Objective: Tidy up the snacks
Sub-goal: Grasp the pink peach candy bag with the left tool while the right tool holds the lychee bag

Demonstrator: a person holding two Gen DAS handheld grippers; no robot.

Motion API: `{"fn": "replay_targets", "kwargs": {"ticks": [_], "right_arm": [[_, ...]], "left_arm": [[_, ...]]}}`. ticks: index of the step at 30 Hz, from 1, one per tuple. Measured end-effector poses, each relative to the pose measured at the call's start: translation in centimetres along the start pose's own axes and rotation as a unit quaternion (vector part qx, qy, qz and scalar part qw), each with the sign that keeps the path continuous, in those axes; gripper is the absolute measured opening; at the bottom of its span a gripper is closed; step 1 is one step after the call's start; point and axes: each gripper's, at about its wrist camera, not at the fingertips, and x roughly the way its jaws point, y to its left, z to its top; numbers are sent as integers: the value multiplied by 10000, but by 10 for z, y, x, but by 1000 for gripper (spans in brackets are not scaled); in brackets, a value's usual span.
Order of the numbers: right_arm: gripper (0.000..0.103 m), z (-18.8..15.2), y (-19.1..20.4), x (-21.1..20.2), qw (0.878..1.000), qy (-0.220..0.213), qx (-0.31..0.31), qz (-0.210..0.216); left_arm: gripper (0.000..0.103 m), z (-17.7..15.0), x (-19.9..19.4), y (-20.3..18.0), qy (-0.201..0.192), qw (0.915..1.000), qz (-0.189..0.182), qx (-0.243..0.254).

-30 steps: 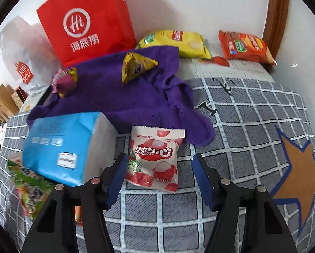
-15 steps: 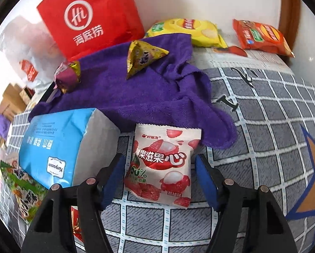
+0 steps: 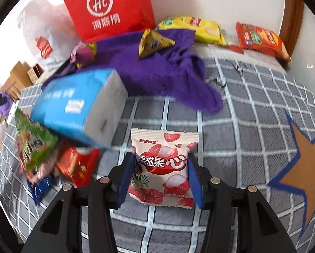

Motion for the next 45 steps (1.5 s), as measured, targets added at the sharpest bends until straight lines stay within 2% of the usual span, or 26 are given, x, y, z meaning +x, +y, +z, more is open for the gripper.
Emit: {"fn": "replay_targets", "kwargs": {"ticks": [3, 7, 11, 17, 20, 26, 29, 31, 32, 36, 42, 45], "right_arm": [[57, -4, 6, 2, 9998, -133, -40, -171], [53, -9, 18, 4, 9976, -344, -201, -568], [50, -12, 15, -3, 9978, -388, -63, -542], [50, -26, 18, -7, 9961, -648, -74, -591], [51, -25, 17, -6, 9962, -654, 50, -574], [51, -24, 20, -5, 9956, -634, -15, -694], [52, -24, 18, -5, 9958, -638, 35, -652], [52, -24, 19, -4, 9957, -634, 15, -680], [52, -24, 19, -4, 9957, -634, 9, -682], [51, -24, 17, -5, 9961, -663, 81, -582], [50, -23, 11, -19, 9961, -643, 462, -378], [50, -23, 20, -32, 9953, -752, 429, -438]], "left_arm": [[84, -7, 2, 0, 71, 10000, -7, -18], [84, -18, 6, 0, 146, 9998, 77, 63], [84, -29, 17, 3, 322, 9993, 173, 93], [84, -41, 46, 0, 668, 9973, -6, 289], [84, -47, 61, 7, 844, 9962, -76, 189], [82, -55, 67, 15, 656, 9976, 41, 195], [64, -57, 66, 9, 564, 9975, 133, 400], [60, -57, 65, 9, 522, 9973, 139, 492], [51, -57, 65, 8, 513, 9972, 114, 530], [50, -54, 61, 12, 536, 9974, -68, 468], [50, -52, 39, 21, 363, 9987, -41, 355], [50, -51, 27, 21, 327, 9990, -98, 273]]}}
